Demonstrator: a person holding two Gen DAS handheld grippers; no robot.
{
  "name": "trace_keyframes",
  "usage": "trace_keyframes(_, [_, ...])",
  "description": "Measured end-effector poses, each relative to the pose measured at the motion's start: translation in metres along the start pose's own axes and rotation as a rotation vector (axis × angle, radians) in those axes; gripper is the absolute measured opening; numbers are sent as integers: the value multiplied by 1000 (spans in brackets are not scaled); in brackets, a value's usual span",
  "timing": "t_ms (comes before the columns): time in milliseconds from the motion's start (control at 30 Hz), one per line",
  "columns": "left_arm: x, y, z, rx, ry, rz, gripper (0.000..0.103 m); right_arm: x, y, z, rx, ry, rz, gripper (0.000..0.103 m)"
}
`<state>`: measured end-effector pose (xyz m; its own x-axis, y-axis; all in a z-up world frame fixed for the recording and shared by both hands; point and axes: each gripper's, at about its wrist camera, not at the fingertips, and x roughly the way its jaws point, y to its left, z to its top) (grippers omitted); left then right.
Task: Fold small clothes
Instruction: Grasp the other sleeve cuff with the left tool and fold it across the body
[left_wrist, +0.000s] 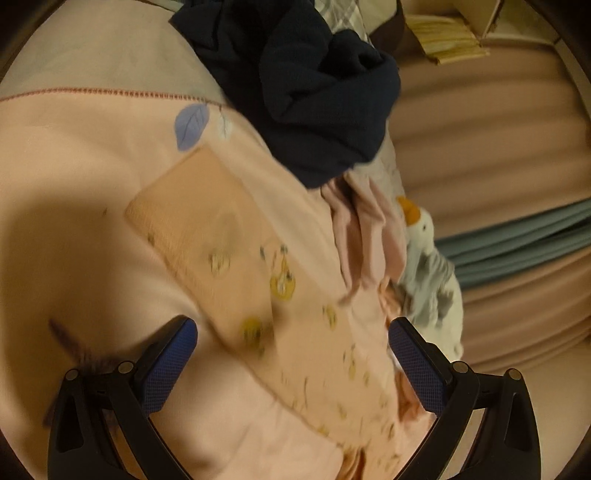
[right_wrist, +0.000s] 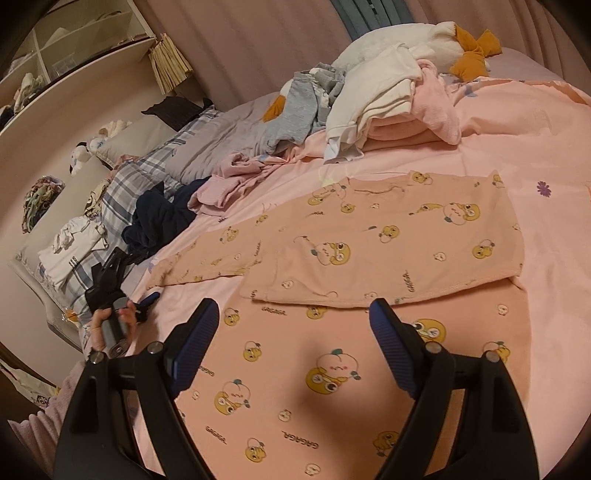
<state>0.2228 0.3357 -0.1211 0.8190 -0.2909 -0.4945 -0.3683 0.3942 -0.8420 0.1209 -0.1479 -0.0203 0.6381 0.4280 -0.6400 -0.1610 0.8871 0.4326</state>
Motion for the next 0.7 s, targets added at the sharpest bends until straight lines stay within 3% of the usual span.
trace_keyframes(200, [9, -3, 20, -13, -38, 59, 102, 6, -2, 0, -4, 13, -6, 84])
trace_keyframes(300, [9, -4, 24, -11, -55, 102, 95, 9, -4, -2, -8, 21, -17, 84])
trace_keyframes(367, [9, -4, 26, -8, -58, 126, 81, 10, -6, -2, -5, 22, -23, 84])
trace_keyframes(600, [6, 7, 27, -11, -54, 152, 58, 10, -13, -5, 15, 30, -28, 84])
trace_keyframes(667, [5, 8, 28, 1, -50, 196, 44, 11, -13, -5, 20, 34, -29, 84])
trace_keyframes(700, [5, 10, 28, 6, -47, 213, 41, 12, -14, -6, 23, 36, -29, 84])
